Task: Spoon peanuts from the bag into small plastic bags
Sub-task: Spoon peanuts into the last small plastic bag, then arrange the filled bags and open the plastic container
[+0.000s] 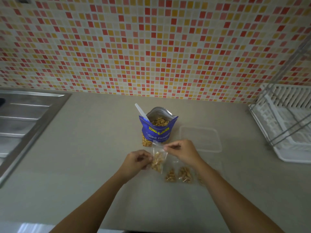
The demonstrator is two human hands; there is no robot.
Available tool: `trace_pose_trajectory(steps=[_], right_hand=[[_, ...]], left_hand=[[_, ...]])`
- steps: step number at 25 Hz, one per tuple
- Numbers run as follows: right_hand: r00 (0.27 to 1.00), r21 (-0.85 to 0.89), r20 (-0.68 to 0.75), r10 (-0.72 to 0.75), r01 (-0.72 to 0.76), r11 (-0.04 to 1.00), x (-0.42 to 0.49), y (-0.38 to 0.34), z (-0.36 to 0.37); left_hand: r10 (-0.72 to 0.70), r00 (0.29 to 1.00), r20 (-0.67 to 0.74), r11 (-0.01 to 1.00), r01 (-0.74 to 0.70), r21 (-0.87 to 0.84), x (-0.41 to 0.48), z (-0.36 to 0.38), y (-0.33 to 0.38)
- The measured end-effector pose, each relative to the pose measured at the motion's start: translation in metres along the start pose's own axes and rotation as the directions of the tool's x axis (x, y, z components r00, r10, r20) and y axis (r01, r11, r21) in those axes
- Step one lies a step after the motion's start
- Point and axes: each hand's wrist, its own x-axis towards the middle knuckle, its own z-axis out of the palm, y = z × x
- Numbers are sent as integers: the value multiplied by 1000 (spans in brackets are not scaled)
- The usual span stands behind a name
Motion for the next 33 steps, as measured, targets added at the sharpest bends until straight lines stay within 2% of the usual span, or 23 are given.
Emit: trace_pose_trajectory(steps=[2, 5, 9, 13, 15, 20, 25, 30, 33], right_hand=[[999, -146, -31, 14, -19, 989, -2, 22, 17], [992, -251, -124, 32, -62, 966, -1, 38, 40], [993, -428, -110, 37, -80, 900, 2, 46, 56], [995, -510, -100, -29, -26, 860, 2, 49, 57], [988, -512, -130, -77, -1, 859, 0, 46, 52], [929, -417, -317, -192, 45, 908, -22, 42, 27], [847, -432, -496, -192, -49, 901, -65, 71, -20], [869, -476, -490, -67, -202, 856, -89, 120, -78], [927, -487, -367, 79, -264, 833, -87, 139, -100]], left_hand=[[-26, 999, -19, 997, 27, 71, -5, 3, -19], [88, 996, 1, 950, -84, 301, -9, 11, -33], [309, 950, 46, 743, -272, 612, -10, 19, -40], [394, 917, 60, 595, -305, 744, -8, 20, -47], [428, 902, 63, 565, -321, 760, -6, 20, -40], [477, 878, 42, 616, -368, 696, 13, 40, -11], [473, 871, 133, 637, -443, 631, 21, 102, 8], [398, 893, 211, 645, -436, 628, 32, 161, 12], [354, 908, 224, 621, -408, 669, 36, 193, 8]])
